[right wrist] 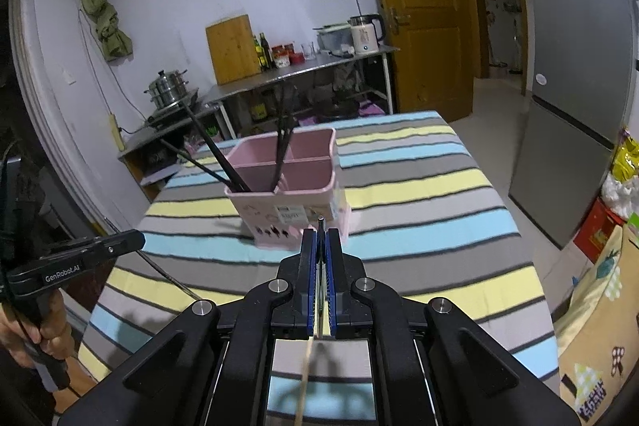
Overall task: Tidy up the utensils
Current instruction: 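Lift both held metal skewers up over the pink basket, then lower the skewers into the basket and open both grippers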
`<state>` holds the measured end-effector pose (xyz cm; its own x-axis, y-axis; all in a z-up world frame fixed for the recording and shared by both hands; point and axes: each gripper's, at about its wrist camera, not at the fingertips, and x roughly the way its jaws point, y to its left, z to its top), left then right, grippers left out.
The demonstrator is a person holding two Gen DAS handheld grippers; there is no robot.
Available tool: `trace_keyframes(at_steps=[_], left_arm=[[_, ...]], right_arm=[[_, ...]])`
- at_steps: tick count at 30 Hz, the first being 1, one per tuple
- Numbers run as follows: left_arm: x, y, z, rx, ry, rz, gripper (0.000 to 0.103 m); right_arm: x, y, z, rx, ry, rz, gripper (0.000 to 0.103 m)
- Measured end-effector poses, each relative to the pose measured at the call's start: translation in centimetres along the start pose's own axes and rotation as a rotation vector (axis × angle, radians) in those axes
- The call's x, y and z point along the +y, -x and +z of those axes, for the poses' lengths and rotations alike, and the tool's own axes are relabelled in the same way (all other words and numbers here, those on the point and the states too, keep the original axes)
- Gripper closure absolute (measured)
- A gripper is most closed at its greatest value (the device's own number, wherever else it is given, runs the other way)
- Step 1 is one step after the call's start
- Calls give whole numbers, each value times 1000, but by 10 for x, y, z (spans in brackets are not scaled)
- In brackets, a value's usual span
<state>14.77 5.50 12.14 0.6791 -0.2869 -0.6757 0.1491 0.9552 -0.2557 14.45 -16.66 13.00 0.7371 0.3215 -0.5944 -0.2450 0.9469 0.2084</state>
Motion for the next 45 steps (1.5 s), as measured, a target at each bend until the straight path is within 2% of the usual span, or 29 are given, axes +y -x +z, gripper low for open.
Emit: trace_keyframes(at_steps=[14,25,32,45], left_arm=[[1,13,64,-118,39,-26,98],[6,-2,106,-175,58,-28,98],[9,-25,109,-154,66,-34,98],[15,-69,96,-75,73,-20,98]], right_arm=[[28,-6,52,-134,-4,77,99],[45,-37,88,-207,-2,85,99],[47,-63,92,-197,3,73,99],[45,-109,72,-116,13,65,99]])
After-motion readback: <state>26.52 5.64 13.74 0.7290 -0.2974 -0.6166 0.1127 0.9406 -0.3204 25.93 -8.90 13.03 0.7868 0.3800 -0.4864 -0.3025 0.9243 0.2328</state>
